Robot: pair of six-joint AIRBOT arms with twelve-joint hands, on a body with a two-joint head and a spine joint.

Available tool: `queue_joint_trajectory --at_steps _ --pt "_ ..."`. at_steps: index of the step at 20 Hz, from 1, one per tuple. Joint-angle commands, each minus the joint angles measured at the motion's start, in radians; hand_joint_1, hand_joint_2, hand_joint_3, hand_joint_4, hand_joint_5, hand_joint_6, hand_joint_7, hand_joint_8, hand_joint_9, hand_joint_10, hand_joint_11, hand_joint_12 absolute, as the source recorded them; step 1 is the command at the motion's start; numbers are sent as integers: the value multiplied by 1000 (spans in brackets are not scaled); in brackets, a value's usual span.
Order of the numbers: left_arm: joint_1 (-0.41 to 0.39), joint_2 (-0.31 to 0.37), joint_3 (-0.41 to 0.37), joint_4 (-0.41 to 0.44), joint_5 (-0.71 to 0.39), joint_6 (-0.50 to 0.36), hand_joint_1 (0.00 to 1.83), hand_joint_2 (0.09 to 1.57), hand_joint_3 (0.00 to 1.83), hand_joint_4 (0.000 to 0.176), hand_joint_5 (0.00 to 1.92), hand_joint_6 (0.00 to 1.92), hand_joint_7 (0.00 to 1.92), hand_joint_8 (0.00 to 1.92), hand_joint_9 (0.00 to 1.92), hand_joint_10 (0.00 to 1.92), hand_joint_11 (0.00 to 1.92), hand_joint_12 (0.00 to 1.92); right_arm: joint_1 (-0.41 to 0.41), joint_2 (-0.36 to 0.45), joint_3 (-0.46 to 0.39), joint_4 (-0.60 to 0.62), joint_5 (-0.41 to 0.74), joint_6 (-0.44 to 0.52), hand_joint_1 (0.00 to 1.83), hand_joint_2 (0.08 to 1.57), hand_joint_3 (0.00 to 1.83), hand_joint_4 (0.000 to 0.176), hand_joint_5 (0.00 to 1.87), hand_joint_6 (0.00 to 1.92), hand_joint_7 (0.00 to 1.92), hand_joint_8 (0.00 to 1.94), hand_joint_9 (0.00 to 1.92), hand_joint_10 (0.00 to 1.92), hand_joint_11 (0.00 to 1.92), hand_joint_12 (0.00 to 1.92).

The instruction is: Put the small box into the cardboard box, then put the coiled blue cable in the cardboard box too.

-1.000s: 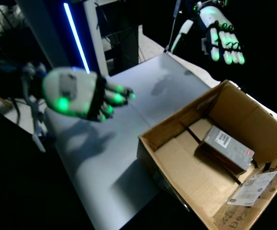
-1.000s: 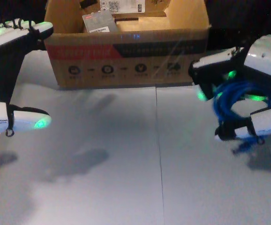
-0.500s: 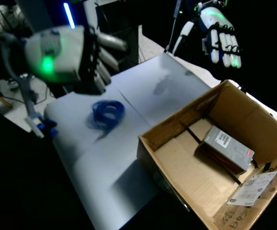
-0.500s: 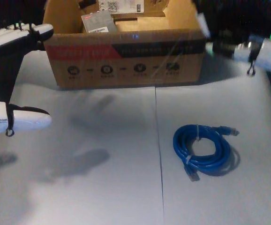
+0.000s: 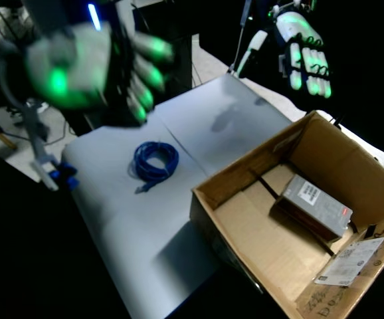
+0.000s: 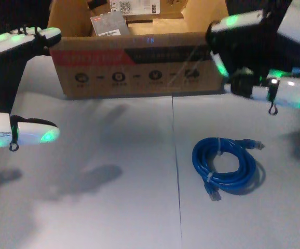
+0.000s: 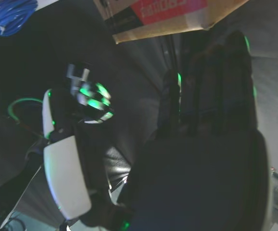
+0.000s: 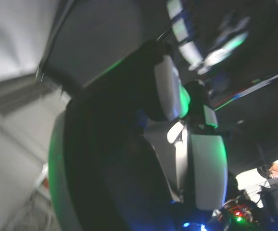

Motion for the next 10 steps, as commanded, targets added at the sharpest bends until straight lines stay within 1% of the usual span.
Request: queue_joint_trajectory --at_steps 1,2,3,4,5,6,7,8,9,10 --pt "-7 -1 1 -11 -123 -4 639 840 4 176 216 2 191 1 179 1 196 35 -10 -5 -3 23 62 20 804 1200 0 23 377 1112 607 1376 875 1560 930 1596" --pt "-7 -2 1 -10 -122 -4 640 841 3 176 211 0 187 0 176 0 200 36 -26 -9 -2 11 51 45 799 1044 0 0 498 380 485 674 603 875 624 1308" --pt "-7 -2 0 -10 -122 -4 646 843 3 176 212 1 187 1 182 2 209 38 -61 -25 0 -9 18 82 729 962 0 89 496 6 445 16 499 94 153 834" --pt "-7 -2 0 -10 -122 -4 647 840 1 176 209 0 184 0 180 1 210 38 -67 -29 1 -13 9 87 723 922 3 134 411 0 392 2 430 24 53 861" --pt "-7 -2 0 -10 -120 -5 650 837 0 176 204 0 179 0 179 1 217 40 -82 -45 5 -27 -15 97 775 856 0 172 348 4 289 0 319 4 1 733" --pt "-7 -2 0 -10 -119 -5 654 840 1 176 205 1 182 1 181 2 218 39 -98 -58 9 -29 -28 99 774 832 0 176 315 0 230 0 254 0 0 627" --pt "-7 -2 0 -10 -118 -5 654 836 0 176 202 0 189 4 181 1 212 36 -107 -71 13 -30 -49 103 773 828 0 176 211 0 154 3 177 6 0 341" --pt "-7 -2 0 -10 -119 -5 648 840 1 175 206 2 195 5 188 4 216 36 -115 -80 16 -31 -62 107 750 838 0 176 223 7 97 0 132 2 0 216" --pt "-7 -2 0 -10 -120 -6 658 836 0 171 204 0 193 2 183 1 216 34 -128 -102 26 -44 -91 125 754 841 0 176 239 4 57 1 89 3 0 137" --pt "-7 -2 -1 -10 -119 -6 655 840 1 171 203 0 190 1 184 2 219 34 -135 -117 36 -63 -112 148 779 822 0 176 210 0 34 0 69 0 0 113"
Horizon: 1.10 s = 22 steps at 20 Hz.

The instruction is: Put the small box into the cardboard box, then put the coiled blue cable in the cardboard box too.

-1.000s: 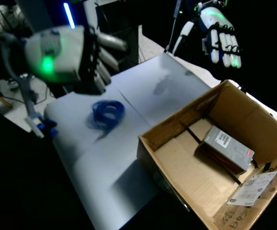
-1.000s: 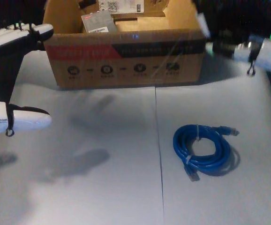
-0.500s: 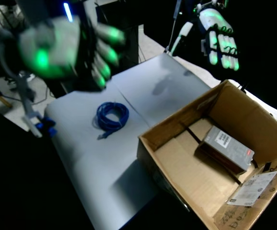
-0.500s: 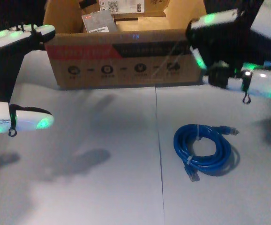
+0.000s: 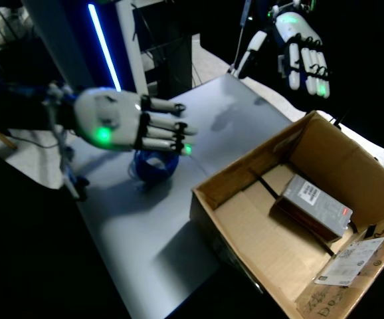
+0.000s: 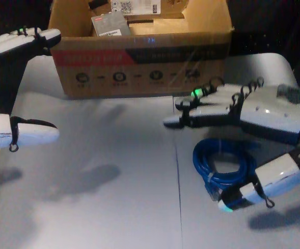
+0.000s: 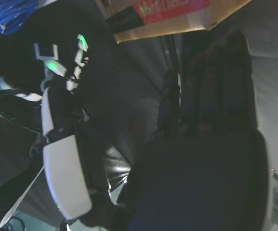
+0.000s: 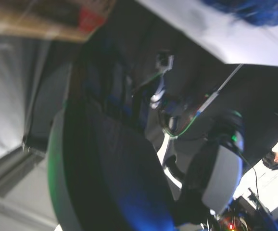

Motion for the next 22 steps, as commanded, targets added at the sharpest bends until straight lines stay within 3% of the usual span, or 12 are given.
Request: queue_joint_trajectory --at_steps 1,2,4,9,17,18,22 --pt "-7 -2 1 -6 -123 -4 658 840 1 168 203 0 193 2 184 2 219 33 2 -13 6 6 59 14 792 819 0 176 215 0 24 1 55 3 0 46" --pt "-7 -2 1 -5 -122 -4 665 841 1 162 201 0 192 1 180 0 211 28 -3 -24 12 -10 29 14 798 810 0 176 236 7 18 0 66 8 0 29" --pt "-7 -2 1 -5 -122 -5 646 836 0 175 193 0 198 3 180 1 207 25 -5 -31 20 -24 -1 14 795 811 0 176 198 4 0 0 46 0 0 0" --pt "-7 -3 0 -3 -119 -5 635 845 2 176 204 3 208 4 185 2 206 21 -7 -38 51 -39 -77 14 867 803 1 176 146 0 0 0 21 0 0 0" --pt "-7 -3 0 -1 -119 -6 641 839 0 176 218 1 215 1 187 1 211 18 -7 -53 80 -49 -127 14 1084 844 6 176 262 0 25 4 126 4 58 75" --pt "-7 -3 0 -1 -119 -7 644 840 0 173 219 1 215 1 185 1 208 16 -7 -64 88 -49 -135 14 1098 852 0 176 278 2 30 1 150 6 0 335" --pt "-6 -2 0 0 -121 -9 631 842 1 176 218 0 215 0 184 0 207 12 -16 -105 118 -45 -159 14 1119 871 1 176 325 4 63 2 198 3 0 500"
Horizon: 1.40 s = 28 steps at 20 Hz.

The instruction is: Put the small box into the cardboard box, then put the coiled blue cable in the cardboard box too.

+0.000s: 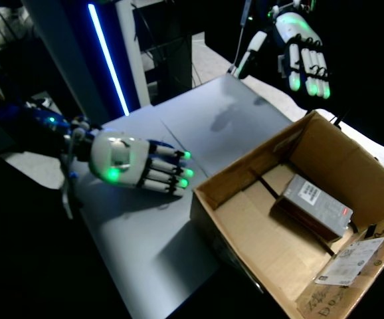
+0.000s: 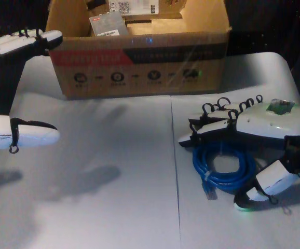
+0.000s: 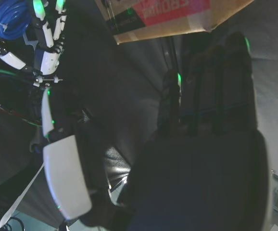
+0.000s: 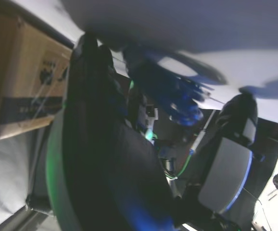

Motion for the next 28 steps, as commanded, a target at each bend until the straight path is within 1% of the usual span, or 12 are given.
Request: queue_joint_trajectory --at_steps 1,6,7,8,9,10,11,12,13,17,25,28 --pt "-6 -2 0 -4 -123 -7 629 843 1 176 215 0 208 0 177 0 195 6 -7 -20 2 -5 12 -12 1129 869 1 176 327 0 85 5 210 5 0 547" --pt "-6 -2 0 -4 -122 -7 618 847 2 176 215 0 202 0 166 0 183 2 -15 -24 5 -4 8 -12 1174 869 0 176 338 0 149 1 284 5 0 839" --pt "-6 -2 0 -4 -122 -7 630 845 0 176 218 2 204 1 168 2 187 4 -15 -23 5 -4 8 -12 1184 906 11 176 362 7 188 12 359 30 58 874" --pt "-6 -2 0 -4 -122 -7 636 845 0 176 222 3 212 4 178 5 198 9 -15 -23 5 -4 8 -12 1203 989 3 162 444 3 335 13 536 54 228 985" --pt "-6 -2 0 -4 -122 -7 639 848 1 176 224 3 216 5 183 6 204 11 -15 -23 5 -4 9 -12 1281 1043 3 73 595 6 528 39 762 164 445 1202" --pt "-6 -3 1 -4 -122 -7 637 847 1 176 223 2 215 4 183 6 208 12 -15 -23 5 -4 9 -12 1383 1052 1 1 690 25 638 121 750 588 588 1264" --pt "-6 -3 1 -4 -122 -7 635 845 0 176 223 2 215 3 183 5 208 12 -15 -22 5 -3 9 -12 1391 1207 0 0 789 885 665 1432 741 1365 831 1425" --pt "-5 -3 1 -4 -122 -7 631 848 1 176 222 1 214 2 183 4 210 12 -15 -22 5 -3 9 -12 1175 1303 1 0 689 1283 600 1766 751 1797 911 1634" --pt "-5 -3 1 -4 -121 -7 635 851 2 176 221 0 212 1 179 2 201 8 -15 -20 5 -2 9 -12 1572 1251 0 0 544 1872 607 1932 918 1920 1081 1916" --pt "-5 -3 1 -4 -121 -7 634 853 1 176 214 0 211 0 188 2 215 12 -14 -14 5 7 14 -12 1614 1279 0 0 618 1921 806 1941 1093 1921 1247 1921" --pt "-5 -3 1 -4 -119 -7 650 847 0 176 213 2 220 4 204 7 232 16 19 41 -15 56 114 -12 1577 1220 2 0 584 1921 790 1941 1116 1921 1316 1921" --pt "-5 -3 1 -4 -116 -7 636 848 0 176 215 2 220 2 203 4 235 15 66 94 -42 71 185 -12 1553 1206 0 0 594 1921 1025 1941 1333 1921 1463 1921"
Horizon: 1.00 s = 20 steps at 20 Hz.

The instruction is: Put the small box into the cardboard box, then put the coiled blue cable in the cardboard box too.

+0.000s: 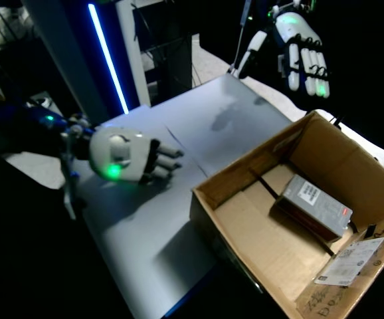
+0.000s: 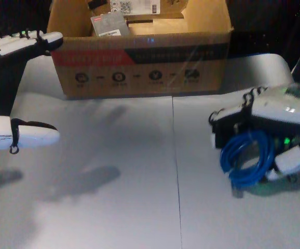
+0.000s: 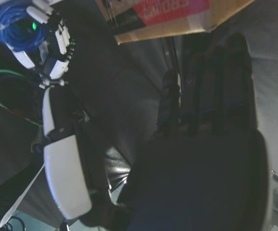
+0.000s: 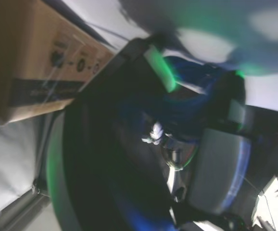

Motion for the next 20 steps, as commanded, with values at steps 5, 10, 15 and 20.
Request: queue_joint_trajectory --at_steps 5,10,15,20 --pt "-7 -5 1 -6 -117 -5 637 854 1 176 211 0 202 0 189 0 231 12 77 101 -66 32 276 3 1611 1198 0 29 551 1921 1084 1941 1387 1921 1479 1921" --pt "-6 -6 2 -6 -114 -5 655 860 2 160 231 4 211 2 193 1 236 12 154 159 -93 32 366 3 1460 1226 2 0 578 1737 886 1861 1242 1921 1460 1920" --pt "-7 -15 10 -4 -108 -5 657 858 0 143 249 4 213 3 206 5 256 18 302 175 -78 32 398 -1 1115 1449 0 157 400 1920 854 1941 1252 1921 1357 1921" --pt "-19 -32 22 6 -83 -5 599 848 0 169 213 0 209 0 197 0 221 2 398 107 14 61 397 -1 1518 1283 0 120 579 1921 1077 1941 1463 1921 1526 1921"
